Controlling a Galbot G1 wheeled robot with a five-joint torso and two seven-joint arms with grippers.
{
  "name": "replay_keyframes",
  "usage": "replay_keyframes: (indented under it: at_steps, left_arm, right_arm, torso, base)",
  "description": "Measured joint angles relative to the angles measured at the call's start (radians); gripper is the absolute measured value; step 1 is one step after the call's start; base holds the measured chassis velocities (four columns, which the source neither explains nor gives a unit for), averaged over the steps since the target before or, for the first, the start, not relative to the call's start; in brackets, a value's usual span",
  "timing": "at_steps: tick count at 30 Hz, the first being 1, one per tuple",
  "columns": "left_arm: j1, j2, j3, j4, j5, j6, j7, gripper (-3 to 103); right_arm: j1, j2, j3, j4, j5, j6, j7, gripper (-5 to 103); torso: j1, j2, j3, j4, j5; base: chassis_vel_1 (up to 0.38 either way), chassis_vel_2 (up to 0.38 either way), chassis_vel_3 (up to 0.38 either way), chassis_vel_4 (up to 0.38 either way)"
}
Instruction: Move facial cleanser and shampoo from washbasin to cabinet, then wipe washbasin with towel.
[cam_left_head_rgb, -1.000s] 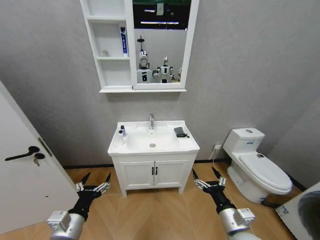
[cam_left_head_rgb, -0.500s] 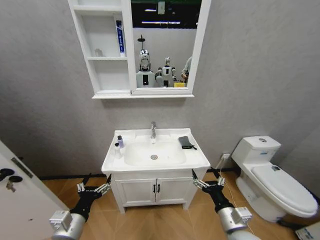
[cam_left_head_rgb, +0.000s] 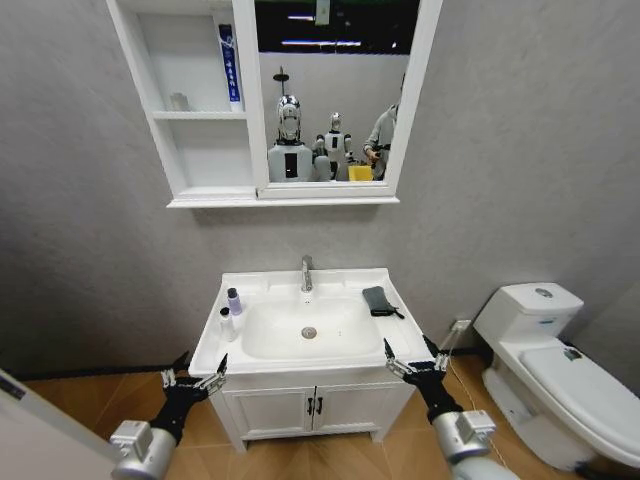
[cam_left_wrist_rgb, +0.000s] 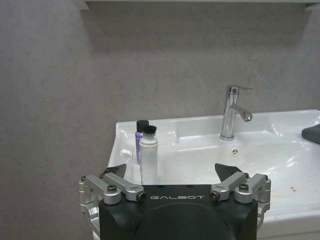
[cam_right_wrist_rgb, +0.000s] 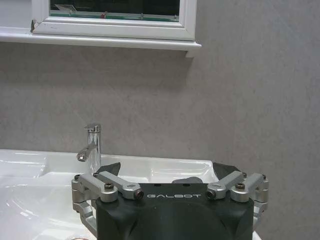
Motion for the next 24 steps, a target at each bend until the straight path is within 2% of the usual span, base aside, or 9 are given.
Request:
replay_keyframes:
  at_steps: [11,13,18,20,24]
  left_arm:
    - [-0.058,0.05,0.093,0.096,0.001,0.0,0.012,100]
    - [-0.106,0.058,0.114,0.135,-0.006,0.001,0.016,100]
    - [-0.167,0.078,0.105,0.171,-0.04,0.008,0.013,100]
    - [-0.184,0.097,0.085,0.185,-0.066,0.012,0.008,100]
    - [-0.22,0.114,0.07,0.21,-0.102,0.02,-0.006,100]
  right_arm:
    - [0.042,-0.022,-0.017,-0.035,0.022,0.007,-0.001,100]
    - [0.048,-0.033,-0.016,-0.048,0.026,0.02,-0.012,100]
    - [0.059,-0.04,-0.031,-0.068,0.024,0.052,-0.025,100]
    - [0.065,-0.035,-0.049,-0.076,0.016,0.057,-0.031,100]
    - [0.077,-0.025,-0.08,-0.097,0.0,0.064,-0.04,100]
  torso:
    - [0.0,0.0,0.0,-0.0002,0.0]
    - [0.001,0.0,0.0,-0.0001,-0.0001]
    - [0.001,0.0,0.0,-0.0005,-0.0004]
    - [0.002,-0.001,0.001,0.0003,0.0004]
    - [0.002,-0.001,0.0,-0.0008,0.0]
  base:
    - [-0.054,0.05,0.057,-0.055]
    - [-0.15,0.186,0.186,-0.15]
    - [-0.2,0.182,0.194,-0.176]
    - [-0.162,0.119,0.163,-0.139]
    - [-0.07,0.084,0.03,-0.012]
